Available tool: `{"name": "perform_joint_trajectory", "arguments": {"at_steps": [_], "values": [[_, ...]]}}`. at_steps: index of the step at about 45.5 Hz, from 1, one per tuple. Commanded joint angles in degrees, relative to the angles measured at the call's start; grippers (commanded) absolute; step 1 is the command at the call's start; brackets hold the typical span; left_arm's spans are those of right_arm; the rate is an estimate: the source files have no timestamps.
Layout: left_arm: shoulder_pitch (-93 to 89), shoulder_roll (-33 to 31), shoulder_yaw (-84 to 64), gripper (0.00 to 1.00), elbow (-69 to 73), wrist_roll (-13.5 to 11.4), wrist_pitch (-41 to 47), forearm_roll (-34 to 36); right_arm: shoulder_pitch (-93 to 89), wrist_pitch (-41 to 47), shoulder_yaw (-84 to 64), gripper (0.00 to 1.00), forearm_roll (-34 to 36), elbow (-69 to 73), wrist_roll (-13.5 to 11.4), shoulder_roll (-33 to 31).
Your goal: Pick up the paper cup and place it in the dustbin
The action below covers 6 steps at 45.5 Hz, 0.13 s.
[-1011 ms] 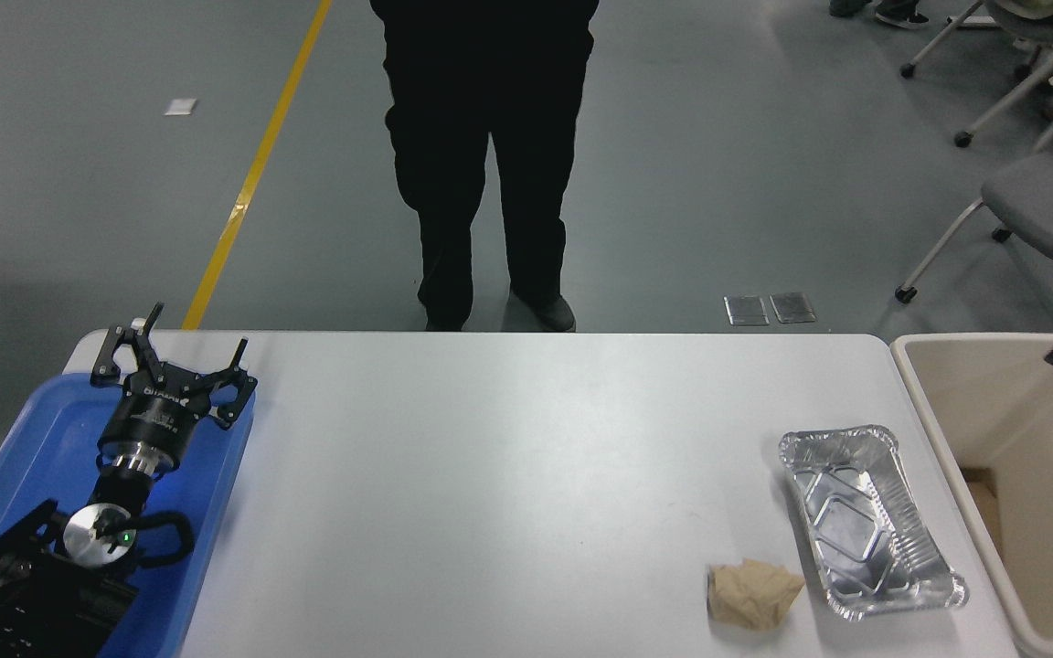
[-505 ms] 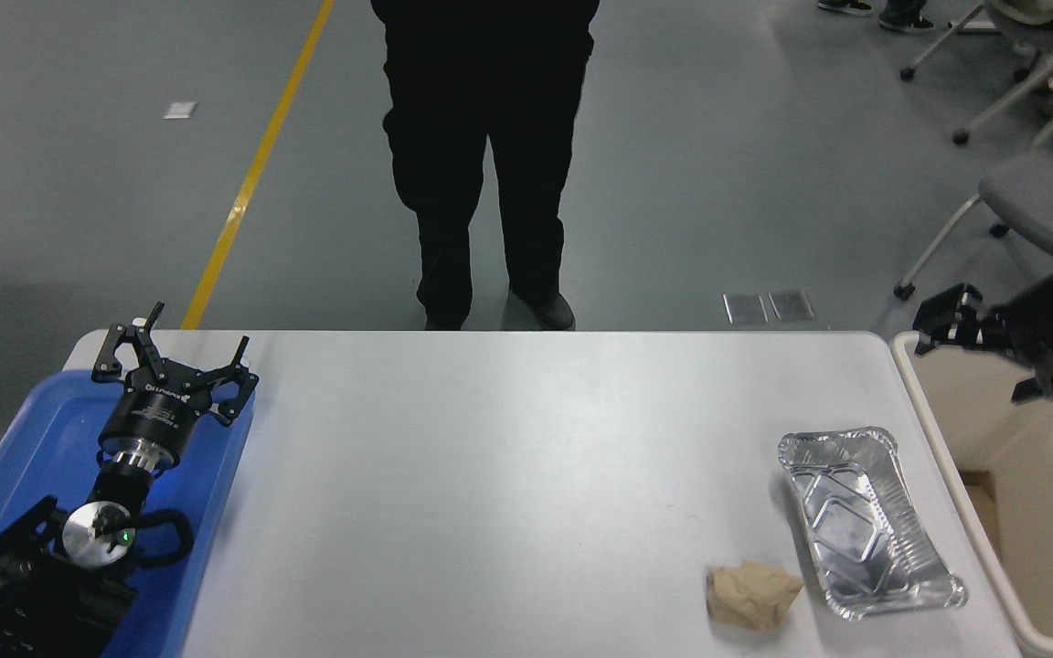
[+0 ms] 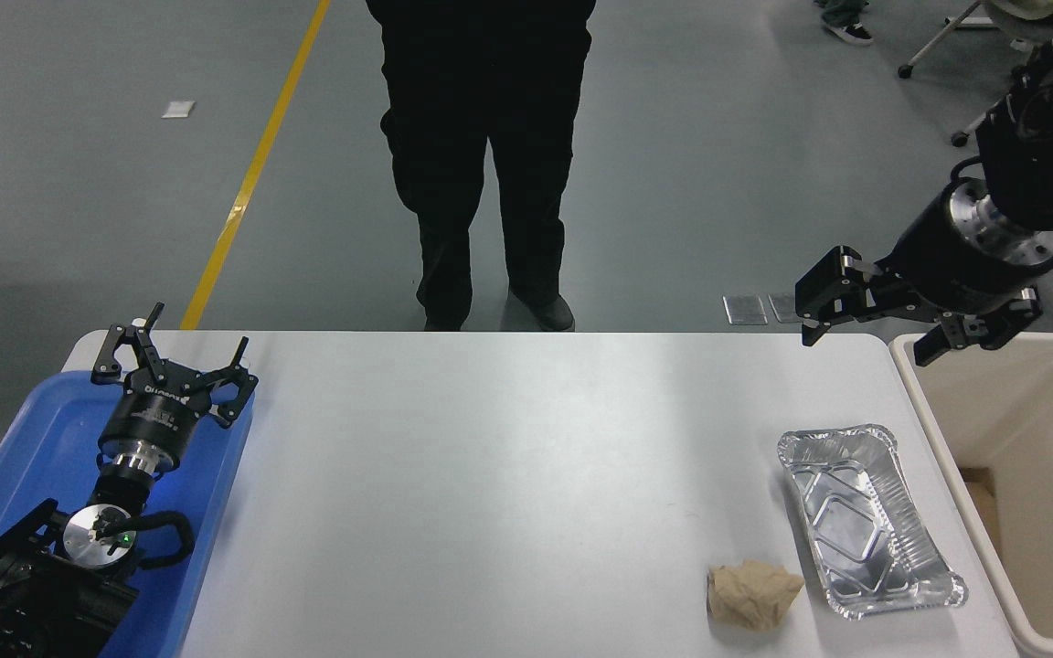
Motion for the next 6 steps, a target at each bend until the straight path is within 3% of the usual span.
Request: {"name": "perform_joint_trajectory", "arguments": {"at_steps": [1,6], "values": [[-0.1,0.0,0.1,0.99,0.0,0.0,0.0,0.0,3.1,2.3,1.1,1.0,0.1,0.4,0.0,1.2],[-0.1,0.0,0.1,0.99,0.0,0.0,0.0,0.0,3.1,2.2,2.4,1.0,0.2,0.2,0.0,1.2]]}}
